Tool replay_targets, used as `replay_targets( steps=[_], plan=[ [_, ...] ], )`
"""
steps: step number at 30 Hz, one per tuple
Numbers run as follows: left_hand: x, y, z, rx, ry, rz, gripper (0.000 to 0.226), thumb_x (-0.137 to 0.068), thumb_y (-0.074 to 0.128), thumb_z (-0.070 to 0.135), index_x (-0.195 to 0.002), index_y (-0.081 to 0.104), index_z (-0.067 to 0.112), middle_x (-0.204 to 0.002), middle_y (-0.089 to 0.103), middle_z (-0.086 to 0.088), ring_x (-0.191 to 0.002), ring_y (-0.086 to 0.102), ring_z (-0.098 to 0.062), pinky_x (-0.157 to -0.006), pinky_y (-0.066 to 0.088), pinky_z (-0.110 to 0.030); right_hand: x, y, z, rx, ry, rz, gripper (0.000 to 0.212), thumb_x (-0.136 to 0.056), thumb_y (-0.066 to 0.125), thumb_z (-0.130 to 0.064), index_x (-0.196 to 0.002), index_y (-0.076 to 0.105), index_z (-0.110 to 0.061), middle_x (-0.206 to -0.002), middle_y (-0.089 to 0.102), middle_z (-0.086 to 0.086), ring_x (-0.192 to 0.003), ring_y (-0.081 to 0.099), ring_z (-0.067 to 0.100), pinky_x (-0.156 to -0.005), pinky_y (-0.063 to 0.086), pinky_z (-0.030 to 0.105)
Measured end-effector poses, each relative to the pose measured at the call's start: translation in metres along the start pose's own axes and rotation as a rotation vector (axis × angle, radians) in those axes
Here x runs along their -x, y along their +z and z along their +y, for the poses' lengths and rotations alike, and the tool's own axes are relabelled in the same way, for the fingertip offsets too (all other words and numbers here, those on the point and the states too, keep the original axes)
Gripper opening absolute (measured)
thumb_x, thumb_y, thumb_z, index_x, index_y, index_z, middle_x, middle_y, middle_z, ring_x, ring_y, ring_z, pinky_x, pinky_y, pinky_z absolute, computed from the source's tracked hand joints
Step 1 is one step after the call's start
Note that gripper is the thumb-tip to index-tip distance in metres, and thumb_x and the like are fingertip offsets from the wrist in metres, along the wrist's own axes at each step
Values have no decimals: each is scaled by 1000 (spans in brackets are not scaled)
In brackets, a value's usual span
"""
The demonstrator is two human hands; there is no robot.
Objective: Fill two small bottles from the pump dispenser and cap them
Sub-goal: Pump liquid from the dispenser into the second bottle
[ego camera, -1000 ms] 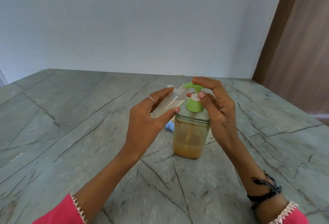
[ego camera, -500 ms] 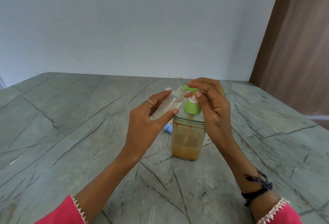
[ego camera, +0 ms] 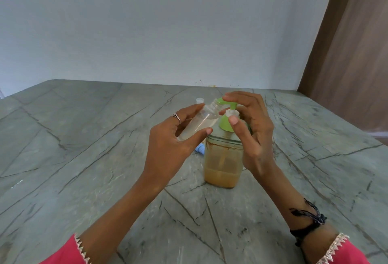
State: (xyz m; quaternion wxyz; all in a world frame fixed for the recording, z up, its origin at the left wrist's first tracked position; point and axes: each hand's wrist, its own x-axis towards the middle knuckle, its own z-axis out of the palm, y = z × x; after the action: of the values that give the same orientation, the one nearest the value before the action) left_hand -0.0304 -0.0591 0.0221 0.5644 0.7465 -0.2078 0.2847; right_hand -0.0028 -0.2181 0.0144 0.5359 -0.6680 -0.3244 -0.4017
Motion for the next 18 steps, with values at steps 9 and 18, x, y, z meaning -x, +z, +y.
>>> replay_targets(
  steps=[9, 18],
  plan=[
    [1, -5, -6, -54, 45, -24, 48, -68, 72, 30, -114, 62, 23, -106, 64, 17, -100, 61, 5, -83, 46, -8, -2, 3, -3, 36, 10, 107, 14, -89, 53, -22, -94, 65, -17, -95, 60, -7, -87, 62, 17, -68, 52, 49],
    [-2, -2, -5, 7, 30, -29, 49, -69, 72, 24, -116, 61, 17, -108, 64, 14, -102, 60, 5, -86, 45, -8, 2, 0, -2, 95, 1, 19, 28, -89, 47, -24, -111, 60, -13, -111, 55, -5, -105, 58, 11, -88, 47, 26]
  ],
)
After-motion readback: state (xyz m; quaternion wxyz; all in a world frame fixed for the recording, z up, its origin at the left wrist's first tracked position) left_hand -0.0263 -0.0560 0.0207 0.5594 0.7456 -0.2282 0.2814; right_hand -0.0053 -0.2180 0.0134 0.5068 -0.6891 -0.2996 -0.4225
